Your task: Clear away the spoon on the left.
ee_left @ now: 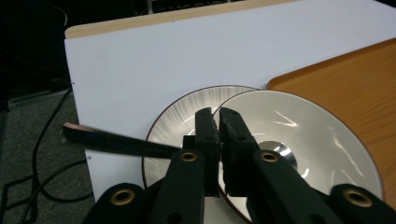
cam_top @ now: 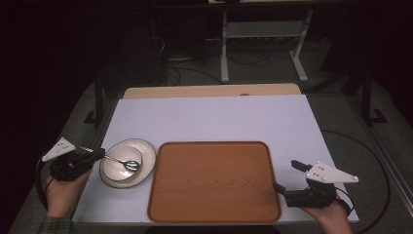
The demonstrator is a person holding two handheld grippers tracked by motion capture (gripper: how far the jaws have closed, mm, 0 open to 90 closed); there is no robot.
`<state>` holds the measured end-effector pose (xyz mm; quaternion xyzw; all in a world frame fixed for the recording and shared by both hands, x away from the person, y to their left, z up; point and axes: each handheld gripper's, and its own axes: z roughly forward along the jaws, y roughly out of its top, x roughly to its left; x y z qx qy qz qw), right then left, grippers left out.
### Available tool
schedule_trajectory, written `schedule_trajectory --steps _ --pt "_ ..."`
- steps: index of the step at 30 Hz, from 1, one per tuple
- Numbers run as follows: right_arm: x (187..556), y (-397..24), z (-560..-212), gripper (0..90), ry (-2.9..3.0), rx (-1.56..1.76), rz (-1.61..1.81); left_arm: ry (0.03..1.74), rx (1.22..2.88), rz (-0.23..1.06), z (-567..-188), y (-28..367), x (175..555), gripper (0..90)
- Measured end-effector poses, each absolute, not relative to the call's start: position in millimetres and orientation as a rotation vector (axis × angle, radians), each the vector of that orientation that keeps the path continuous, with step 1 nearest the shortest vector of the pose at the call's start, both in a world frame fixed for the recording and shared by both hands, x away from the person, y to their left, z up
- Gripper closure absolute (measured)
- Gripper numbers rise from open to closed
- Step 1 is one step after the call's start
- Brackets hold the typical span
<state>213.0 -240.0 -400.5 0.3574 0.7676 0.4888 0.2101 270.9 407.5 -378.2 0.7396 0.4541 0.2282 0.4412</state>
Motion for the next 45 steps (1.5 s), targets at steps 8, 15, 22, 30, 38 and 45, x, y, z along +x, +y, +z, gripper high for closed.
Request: schedule_trajectory --steps 8,15,22,30,38,45 --pt "212.4 -241.3 -399.9 8.0 2.131 0.994 1.357 1.204 1.798 0.545 -378.9 408.2 251.8 64.6" --pt "212.7 -241.8 -400.3 8.0 2.133 0.993 1.355 1.281 1.810 0.555 -388.1 406.9 262.0 44.9" --pt "213.4 -240.6 -400.6 8.1 2.136 0.993 1.355 1.288 1.787 0.537 -392.1 409.9 269.8 41.1" --pt "213.6 -239.6 -401.0 8.2 2.141 0.995 1.353 1.273 1.791 0.521 -397.0 400.9 285.4 43.5" --pt "213.4 -240.0 -401.1 8.2 2.142 0.995 1.352 1.280 1.790 0.522 -400.2 401.1 286.4 50.6" --pt "213.7 -239.4 -401.3 8.2 2.143 0.992 1.350 1.275 1.788 0.516 -400.7 402.3 286.7 57.3"
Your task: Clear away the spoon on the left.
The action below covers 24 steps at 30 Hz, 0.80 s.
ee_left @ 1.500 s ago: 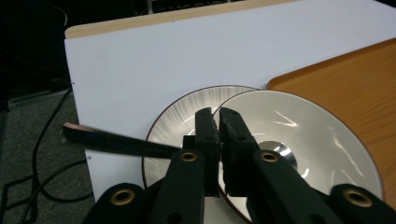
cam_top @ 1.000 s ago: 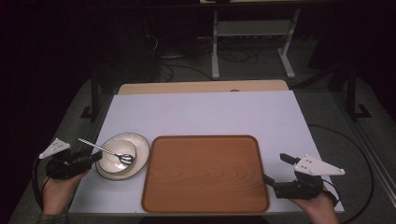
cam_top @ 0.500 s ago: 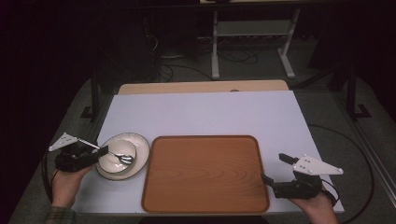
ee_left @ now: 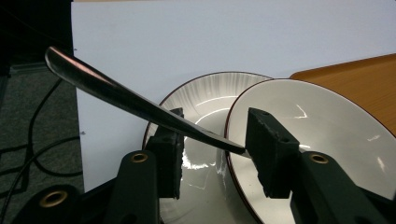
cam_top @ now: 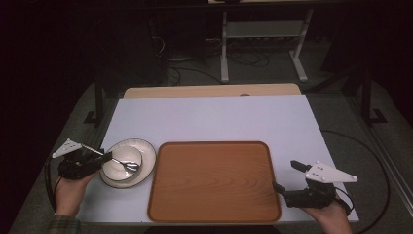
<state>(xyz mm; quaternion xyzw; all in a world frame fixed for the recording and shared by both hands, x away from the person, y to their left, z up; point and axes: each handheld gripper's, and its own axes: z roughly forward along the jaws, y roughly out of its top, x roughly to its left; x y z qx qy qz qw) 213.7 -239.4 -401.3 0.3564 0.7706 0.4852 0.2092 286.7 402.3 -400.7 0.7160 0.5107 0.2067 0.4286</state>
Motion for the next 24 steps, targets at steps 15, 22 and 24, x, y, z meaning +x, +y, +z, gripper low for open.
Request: schedule_trajectory --steps 15,22,24 --pt "213.6 -239.9 -401.4 8.2 2.145 0.993 1.346 1.239 1.779 0.543 -393.9 402.6 281.9 70.8" --pt "213.6 -239.8 -401.4 8.2 2.144 0.991 1.346 1.221 1.763 0.530 -386.6 401.8 278.3 76.2" --pt "213.5 -239.9 -401.4 8.2 2.144 0.992 1.346 1.212 1.760 0.529 -384.0 401.7 277.4 77.0"
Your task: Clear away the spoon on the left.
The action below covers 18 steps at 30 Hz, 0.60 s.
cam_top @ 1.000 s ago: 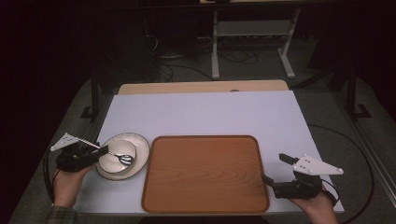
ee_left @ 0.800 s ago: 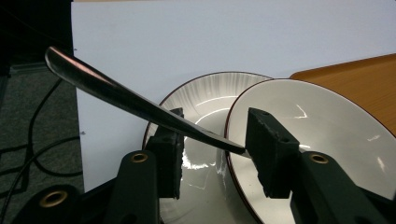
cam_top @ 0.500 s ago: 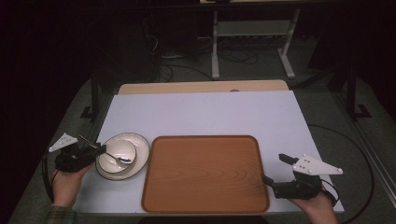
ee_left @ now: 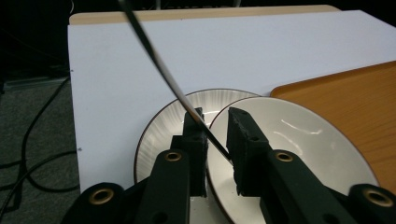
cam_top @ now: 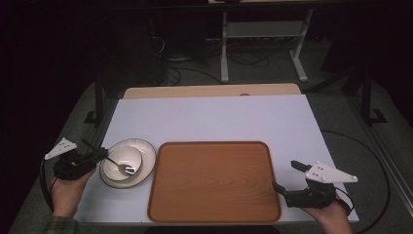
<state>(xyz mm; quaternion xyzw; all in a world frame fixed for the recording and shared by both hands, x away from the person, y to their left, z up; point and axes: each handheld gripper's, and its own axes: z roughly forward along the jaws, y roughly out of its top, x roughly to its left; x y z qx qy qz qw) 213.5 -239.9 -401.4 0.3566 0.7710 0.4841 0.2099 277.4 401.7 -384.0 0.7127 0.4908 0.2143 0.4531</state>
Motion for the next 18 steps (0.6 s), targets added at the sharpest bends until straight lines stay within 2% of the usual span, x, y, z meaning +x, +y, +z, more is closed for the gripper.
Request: schedule_trajectory --steps 18 --pt "213.5 -240.0 -401.5 8.2 2.144 0.991 1.346 1.134 1.719 0.538 -370.6 396.8 269.9 86.7"
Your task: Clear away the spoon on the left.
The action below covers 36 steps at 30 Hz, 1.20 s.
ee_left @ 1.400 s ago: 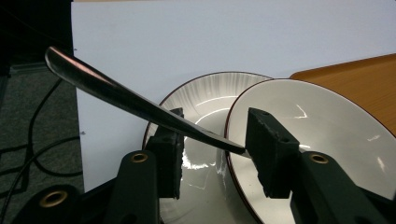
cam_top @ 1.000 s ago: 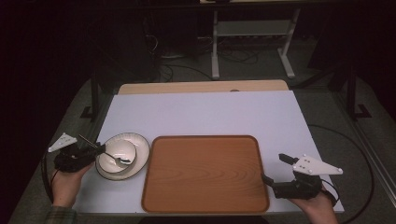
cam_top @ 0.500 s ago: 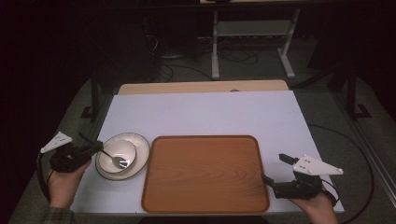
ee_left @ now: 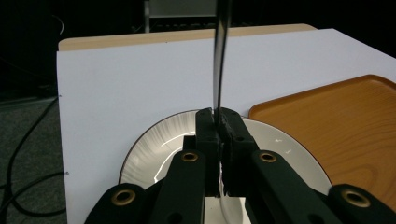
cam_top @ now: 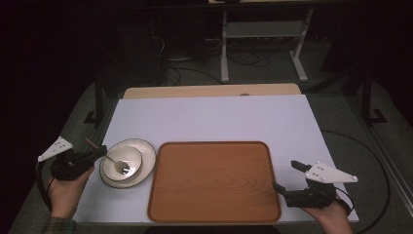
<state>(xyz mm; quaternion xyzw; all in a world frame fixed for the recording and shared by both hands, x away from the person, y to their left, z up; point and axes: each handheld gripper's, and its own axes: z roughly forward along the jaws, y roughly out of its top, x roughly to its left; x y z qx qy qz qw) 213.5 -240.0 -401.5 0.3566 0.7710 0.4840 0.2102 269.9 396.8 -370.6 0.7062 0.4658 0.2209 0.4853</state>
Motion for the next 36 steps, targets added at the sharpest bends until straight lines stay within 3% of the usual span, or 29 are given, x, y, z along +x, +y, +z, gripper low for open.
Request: schedule_trajectory --steps 23,36 --pt "213.7 -240.3 -401.6 8.2 2.143 0.993 1.347 1.066 1.699 0.588 -350.3 399.0 261.1 88.2" --pt "213.6 -240.2 -401.1 8.2 2.140 0.996 1.349 0.972 1.702 0.583 -329.6 379.4 254.6 88.2"
